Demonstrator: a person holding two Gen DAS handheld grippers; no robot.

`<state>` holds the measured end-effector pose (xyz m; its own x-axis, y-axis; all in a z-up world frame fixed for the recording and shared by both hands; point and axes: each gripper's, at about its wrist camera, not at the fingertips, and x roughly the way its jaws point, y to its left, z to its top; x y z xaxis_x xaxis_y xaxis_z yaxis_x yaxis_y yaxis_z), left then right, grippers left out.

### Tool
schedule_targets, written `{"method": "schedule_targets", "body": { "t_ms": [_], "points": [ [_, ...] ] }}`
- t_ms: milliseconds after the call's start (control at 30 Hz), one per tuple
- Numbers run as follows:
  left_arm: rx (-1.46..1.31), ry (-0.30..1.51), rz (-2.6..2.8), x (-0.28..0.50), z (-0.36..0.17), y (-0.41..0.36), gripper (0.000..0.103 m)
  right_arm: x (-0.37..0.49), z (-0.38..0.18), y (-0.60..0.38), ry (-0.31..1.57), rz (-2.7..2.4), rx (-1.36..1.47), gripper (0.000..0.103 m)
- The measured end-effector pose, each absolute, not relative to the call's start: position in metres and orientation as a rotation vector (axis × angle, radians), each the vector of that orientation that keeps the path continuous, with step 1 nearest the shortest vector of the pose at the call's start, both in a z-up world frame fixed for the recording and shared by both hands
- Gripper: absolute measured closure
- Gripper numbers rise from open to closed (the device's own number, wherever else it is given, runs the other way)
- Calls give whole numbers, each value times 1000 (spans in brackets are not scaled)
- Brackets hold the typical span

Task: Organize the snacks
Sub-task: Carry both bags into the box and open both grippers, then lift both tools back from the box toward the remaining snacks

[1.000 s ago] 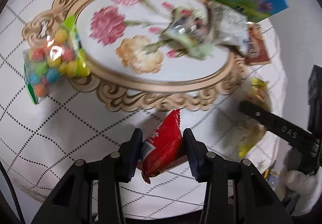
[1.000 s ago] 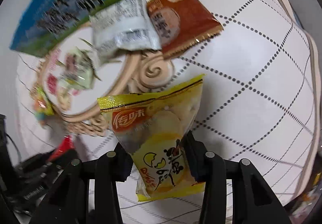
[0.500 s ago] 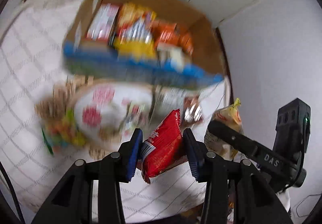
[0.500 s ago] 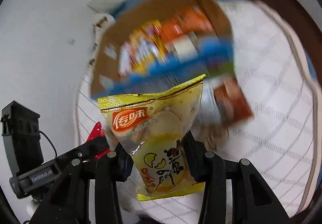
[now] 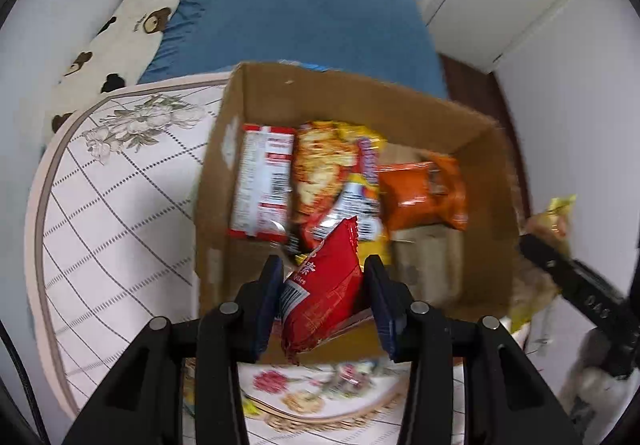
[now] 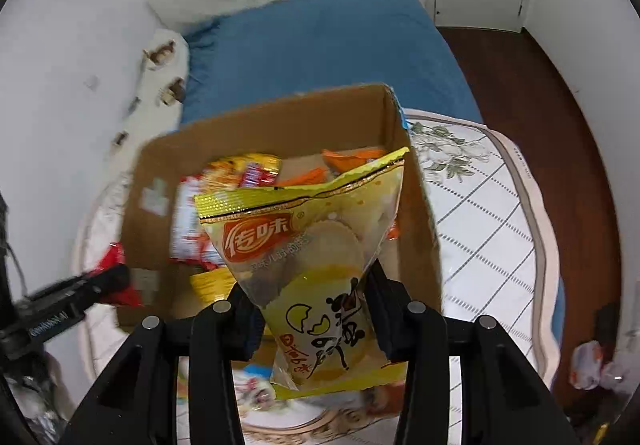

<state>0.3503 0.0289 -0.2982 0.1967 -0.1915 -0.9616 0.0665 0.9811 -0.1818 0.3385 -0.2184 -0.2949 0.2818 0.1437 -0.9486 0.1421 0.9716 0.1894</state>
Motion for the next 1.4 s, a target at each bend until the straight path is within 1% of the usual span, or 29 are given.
{"method": "schedule_targets", "body": {
  "t_ms": [67,133,167,200,233,267,300,333,367,400,700,900,1100,1400],
  "points": [
    [-70,1393,-144,362,-316,29,63,351,-311,-223,1339,-16,211,57],
    [-39,1443,-130,371,-334,28,62,364,-337,-218,1431,-16,188,55],
    [-19,1480,-104,375,-344,27,60,368,-347,-219,1475,-26,180,48],
    [-11,1509,-73,378,-353,28,57,369,-356,-219,1501,-42,171,31],
    [-17,1522,-67,378,-358,28,54,371,-363,-220,1515,-49,163,21],
    [-35,1527,-75,380,-362,28,47,366,-366,-220,1517,-51,163,13],
    [-43,1521,-80,380,-364,28,40,366,-371,-219,1518,-49,167,13],
    [-42,1513,-82,381,-367,27,37,363,-371,-219,1519,-44,166,13],
    [-38,1507,-86,381,-369,25,30,362,-372,-217,1521,-40,158,13],
    [-35,1502,-92,380,-370,23,29,362,-374,-215,1522,-36,153,13],
    [-28,1492,-94,376,-376,15,28,356,-377,-208,1511,-17,174,13],
    [6,1454,-95,365,-369,10,28,350,-371,-201,1488,-10,174,13],
    [16,1374,-102,351,-349,8,28,339,-348,-194,1405,-9,148,13],
    [30,1181,-109,311,-299,11,28,305,-307,-190,1263,-11,116,13]
  ]
}}
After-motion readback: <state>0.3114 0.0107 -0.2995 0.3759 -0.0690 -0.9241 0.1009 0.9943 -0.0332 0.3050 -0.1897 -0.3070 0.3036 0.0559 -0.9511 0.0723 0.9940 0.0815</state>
